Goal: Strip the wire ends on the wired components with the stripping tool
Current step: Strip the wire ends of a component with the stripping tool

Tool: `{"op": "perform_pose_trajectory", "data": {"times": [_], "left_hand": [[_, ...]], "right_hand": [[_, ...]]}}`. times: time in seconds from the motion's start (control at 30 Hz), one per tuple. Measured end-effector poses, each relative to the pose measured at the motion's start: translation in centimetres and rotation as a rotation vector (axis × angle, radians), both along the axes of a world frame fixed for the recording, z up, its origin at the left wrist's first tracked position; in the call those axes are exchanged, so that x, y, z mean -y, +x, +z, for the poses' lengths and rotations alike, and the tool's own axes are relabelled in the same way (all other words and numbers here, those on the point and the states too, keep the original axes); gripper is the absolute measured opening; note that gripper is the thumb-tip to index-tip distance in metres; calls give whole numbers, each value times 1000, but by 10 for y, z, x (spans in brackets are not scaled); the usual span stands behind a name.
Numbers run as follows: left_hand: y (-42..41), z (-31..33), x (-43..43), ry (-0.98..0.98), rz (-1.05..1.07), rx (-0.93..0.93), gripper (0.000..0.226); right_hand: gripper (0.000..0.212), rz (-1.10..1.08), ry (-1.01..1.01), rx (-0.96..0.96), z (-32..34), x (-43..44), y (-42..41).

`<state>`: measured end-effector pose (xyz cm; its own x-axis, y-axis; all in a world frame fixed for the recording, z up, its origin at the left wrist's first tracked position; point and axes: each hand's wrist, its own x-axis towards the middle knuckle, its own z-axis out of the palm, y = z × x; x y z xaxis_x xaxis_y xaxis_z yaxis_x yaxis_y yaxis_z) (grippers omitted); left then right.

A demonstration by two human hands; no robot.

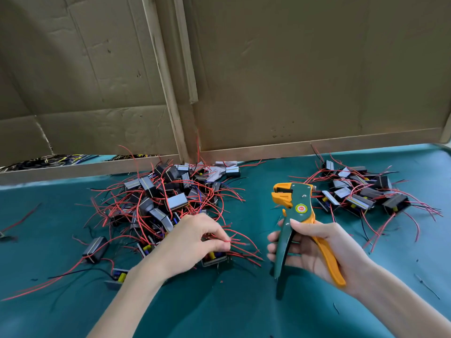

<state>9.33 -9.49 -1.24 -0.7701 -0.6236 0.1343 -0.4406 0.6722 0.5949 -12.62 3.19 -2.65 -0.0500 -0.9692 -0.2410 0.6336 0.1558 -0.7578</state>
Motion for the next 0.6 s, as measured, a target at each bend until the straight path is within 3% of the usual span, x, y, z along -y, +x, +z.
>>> {"op": "perform_pose_trajectory", "data": {"times": [0.13, 0.37, 0.43, 0.6], "left_hand": [[-9, -6, -6, 249, 11, -159, 10], [-21, -8, -14, 253, 126, -581, 9], [-19, -9, -12, 215, 151, -572, 8], [-15, -18, -7, 140, 0, -267, 18]], "right_hand": [[45, 38, -41, -39, 1, -1, 2], [42, 130, -76, -45, 0, -4, 3], [39, 141, -83, -39, 1, -4, 3], [41, 104, -72, -62, 1, -2, 4]]}}
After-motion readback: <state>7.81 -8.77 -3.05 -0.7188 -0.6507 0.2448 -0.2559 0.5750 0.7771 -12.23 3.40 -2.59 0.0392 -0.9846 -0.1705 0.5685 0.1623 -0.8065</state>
